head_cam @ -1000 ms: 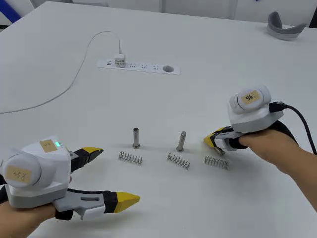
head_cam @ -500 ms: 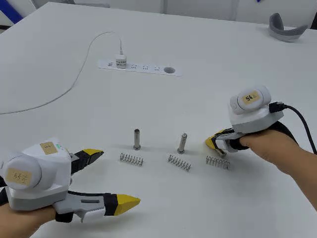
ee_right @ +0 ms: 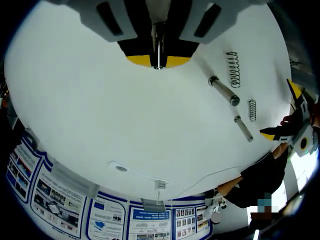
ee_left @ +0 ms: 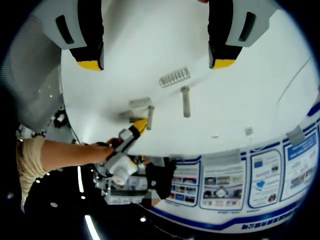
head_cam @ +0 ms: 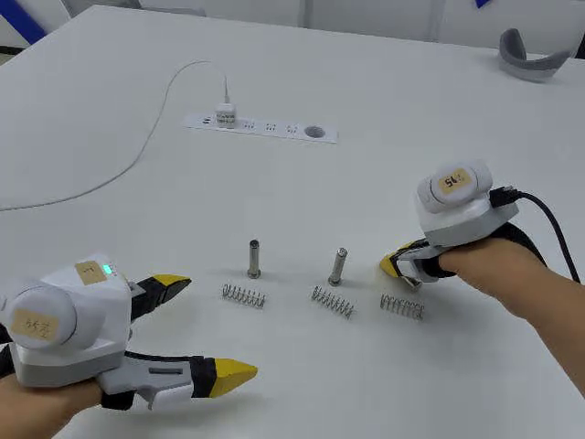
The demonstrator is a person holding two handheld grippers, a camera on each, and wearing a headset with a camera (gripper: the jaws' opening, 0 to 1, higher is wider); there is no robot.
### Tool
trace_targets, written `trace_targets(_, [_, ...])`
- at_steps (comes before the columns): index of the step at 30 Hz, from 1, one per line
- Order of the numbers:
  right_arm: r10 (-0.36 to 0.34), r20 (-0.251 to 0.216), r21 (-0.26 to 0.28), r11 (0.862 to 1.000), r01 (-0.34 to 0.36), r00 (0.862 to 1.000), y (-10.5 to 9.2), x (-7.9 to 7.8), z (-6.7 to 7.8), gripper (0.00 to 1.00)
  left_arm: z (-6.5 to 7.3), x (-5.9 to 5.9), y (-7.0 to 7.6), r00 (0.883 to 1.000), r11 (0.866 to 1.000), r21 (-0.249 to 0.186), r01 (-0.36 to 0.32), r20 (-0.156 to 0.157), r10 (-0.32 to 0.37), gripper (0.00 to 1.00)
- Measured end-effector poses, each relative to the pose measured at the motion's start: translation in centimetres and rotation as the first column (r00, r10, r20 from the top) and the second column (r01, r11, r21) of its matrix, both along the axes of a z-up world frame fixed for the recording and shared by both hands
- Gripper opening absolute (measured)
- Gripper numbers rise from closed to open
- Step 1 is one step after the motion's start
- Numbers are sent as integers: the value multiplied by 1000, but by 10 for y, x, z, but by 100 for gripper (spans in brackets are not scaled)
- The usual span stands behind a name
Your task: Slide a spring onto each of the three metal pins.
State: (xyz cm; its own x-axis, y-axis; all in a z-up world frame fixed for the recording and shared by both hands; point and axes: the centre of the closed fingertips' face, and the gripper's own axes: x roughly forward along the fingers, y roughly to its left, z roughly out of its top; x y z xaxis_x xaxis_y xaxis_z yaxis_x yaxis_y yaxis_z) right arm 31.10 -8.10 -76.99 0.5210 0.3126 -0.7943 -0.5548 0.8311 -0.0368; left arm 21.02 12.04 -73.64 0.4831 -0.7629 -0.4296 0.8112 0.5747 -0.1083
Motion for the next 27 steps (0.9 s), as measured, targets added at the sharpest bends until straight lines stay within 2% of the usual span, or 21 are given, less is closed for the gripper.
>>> trace_targets(5, [-31, -1, 15, 999, 31, 1000, 0, -1, 1, 9, -3, 0, 0, 1000, 1000, 0, -3, -6, 3, 87])
trace_targets(12, [-17, 14, -2, 1000, 17, 1000, -2, -3, 2, 9, 2, 2, 0, 1000, 1000, -5, -7, 5, 7, 87])
trace_targets(27, [-28, 63, 49, 998, 25, 998, -1, -12, 25, 9, 2, 3, -1, 1000, 1000, -2, -5, 5, 5, 88])
